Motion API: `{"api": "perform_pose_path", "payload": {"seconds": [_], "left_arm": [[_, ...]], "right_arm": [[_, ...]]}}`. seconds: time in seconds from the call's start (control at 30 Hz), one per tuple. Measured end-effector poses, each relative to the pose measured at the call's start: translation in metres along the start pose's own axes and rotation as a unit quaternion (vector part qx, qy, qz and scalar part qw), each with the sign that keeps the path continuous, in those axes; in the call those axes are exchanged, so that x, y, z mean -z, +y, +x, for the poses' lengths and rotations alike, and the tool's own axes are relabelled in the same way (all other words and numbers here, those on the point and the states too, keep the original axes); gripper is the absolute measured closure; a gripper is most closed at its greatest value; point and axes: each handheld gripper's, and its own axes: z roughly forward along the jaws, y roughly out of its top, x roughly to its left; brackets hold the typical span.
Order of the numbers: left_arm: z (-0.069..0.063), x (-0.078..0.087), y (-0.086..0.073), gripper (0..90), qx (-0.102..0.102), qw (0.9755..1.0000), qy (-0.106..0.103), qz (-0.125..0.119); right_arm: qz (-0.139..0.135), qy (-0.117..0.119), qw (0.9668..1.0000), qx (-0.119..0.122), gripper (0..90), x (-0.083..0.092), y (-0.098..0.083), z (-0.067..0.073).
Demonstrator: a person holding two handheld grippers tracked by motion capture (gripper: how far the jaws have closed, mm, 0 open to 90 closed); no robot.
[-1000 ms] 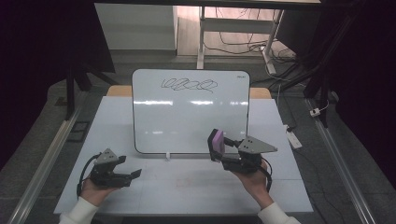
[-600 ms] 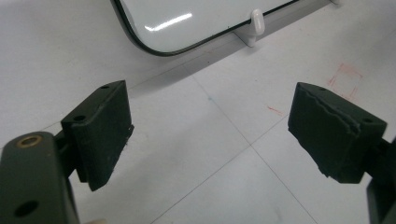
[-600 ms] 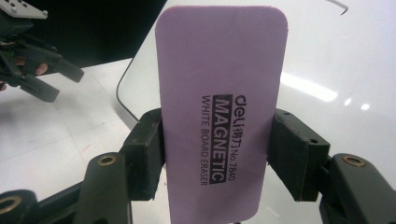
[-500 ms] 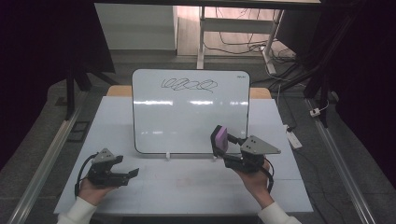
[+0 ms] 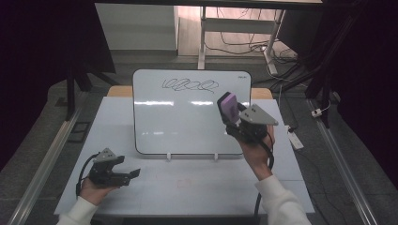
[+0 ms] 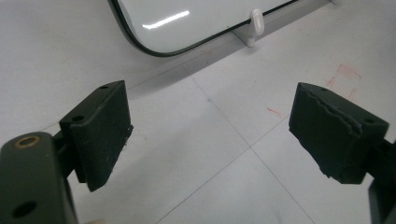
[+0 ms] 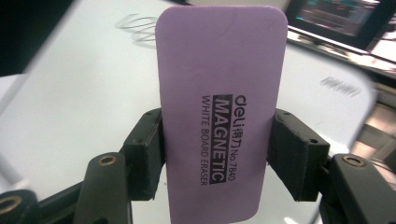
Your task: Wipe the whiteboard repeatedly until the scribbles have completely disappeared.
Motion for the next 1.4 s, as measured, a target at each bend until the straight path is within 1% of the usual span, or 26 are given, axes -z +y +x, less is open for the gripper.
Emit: {"api": "perform_pose_path", "payload": {"seconds": [0.07,0.1,0.13,0.27,0.33,0.37,0.4,0.53,0.6,0.63,0.77,0.9,1.07,1.1,1.17,1.23,1.27,1.33,1.37,1.4], "left_arm": [[0.001,0.000,0.000,14.1,0.001,1.0000,0.000,0.000],[0.001,0.001,0.000,14.1,-0.001,1.0000,-0.001,0.000],[0.001,0.001,-0.001,14.1,0.000,1.0000,-0.002,-0.001],[0.002,0.001,-0.002,14.2,0.002,1.0000,-0.003,0.000],[0.003,0.001,-0.002,14.2,0.003,1.0000,-0.003,0.000],[0.003,0.001,-0.002,14.2,0.003,1.0000,-0.003,0.000],[0.004,0.001,-0.002,14.2,0.004,1.0000,-0.004,0.000],[0.004,0.000,-0.002,14.2,0.003,1.0000,-0.003,0.001],[0.004,0.000,-0.003,14.1,0.003,1.0000,-0.004,0.001],[0.004,0.000,-0.003,14.1,0.003,1.0000,-0.005,0.002],[0.004,0.000,-0.003,14.1,0.002,1.0000,-0.005,0.003],[0.004,-0.001,-0.003,14.1,0.001,1.0000,-0.006,0.005],[0.004,-0.001,-0.003,14.1,0.002,1.0000,-0.006,0.004],[0.004,-0.001,-0.003,14.1,0.001,1.0000,-0.007,0.004],[0.004,-0.001,-0.003,14.1,0.002,1.0000,-0.008,0.004],[0.004,-0.001,-0.004,14.1,0.002,1.0000,-0.008,0.005],[0.005,-0.001,-0.004,14.1,0.002,0.9999,-0.008,0.005],[0.005,-0.001,-0.004,14.1,0.002,0.9999,-0.009,0.005],[0.005,-0.001,-0.004,14.1,0.003,0.9999,-0.009,0.005],[0.005,-0.002,-0.003,14.1,0.003,0.9999,-0.009,0.006]], "right_arm": [[0.010,-0.020,0.9997,0.009,39.9,-0.009,0.011,-0.003],[0.015,-0.030,0.9994,0.010,39.9,-0.020,0.018,-0.007],[0.015,-0.030,0.9994,0.010,39.9,-0.020,0.018,-0.007],[0.022,-0.040,0.9987,0.020,39.9,-0.041,0.025,-0.009],[0.025,-0.043,0.9986,0.020,40.0,-0.050,0.027,-0.009],[0.023,-0.049,0.9983,0.022,40.0,-0.058,0.029,-0.009],[0.023,-0.049,0.9983,0.022,40.0,-0.058,0.029,-0.009],[0.023,-0.052,0.9981,0.022,40.0,-0.069,0.035,-0.008],[0.027,-0.052,0.9981,0.021,40.0,-0.078,0.038,-0.007],[0.027,-0.052,0.9981,0.021,40.0,-0.078,0.038,-0.007],[0.032,-0.052,0.9979,0.024,40.1,-0.088,0.039,-0.005],[0.028,-0.046,0.9984,0.015,40.1,-0.095,0.043,0.000],[0.020,-0.023,0.9994,0.015,40.2,-0.104,0.046,0.010],[0.019,-0.025,0.9993,0.020,40.1,-0.104,0.046,0.011],[0.015,-0.032,0.9992,0.021,40.2,-0.104,0.046,0.010],[0.009,-0.056,0.9982,0.021,40.2,-0.102,0.047,0.004],[0.006,-0.063,0.9979,0.013,40.2,-0.101,0.048,0.000],[0.000,-0.066,0.9978,-0.001,40.1,-0.102,0.050,-0.007],[-0.001,-0.064,0.9979,-0.006,40.1,-0.104,0.050,-0.008],[-0.001,-0.060,0.9982,-0.003,40.1,-0.106,0.052,-0.007]]}}
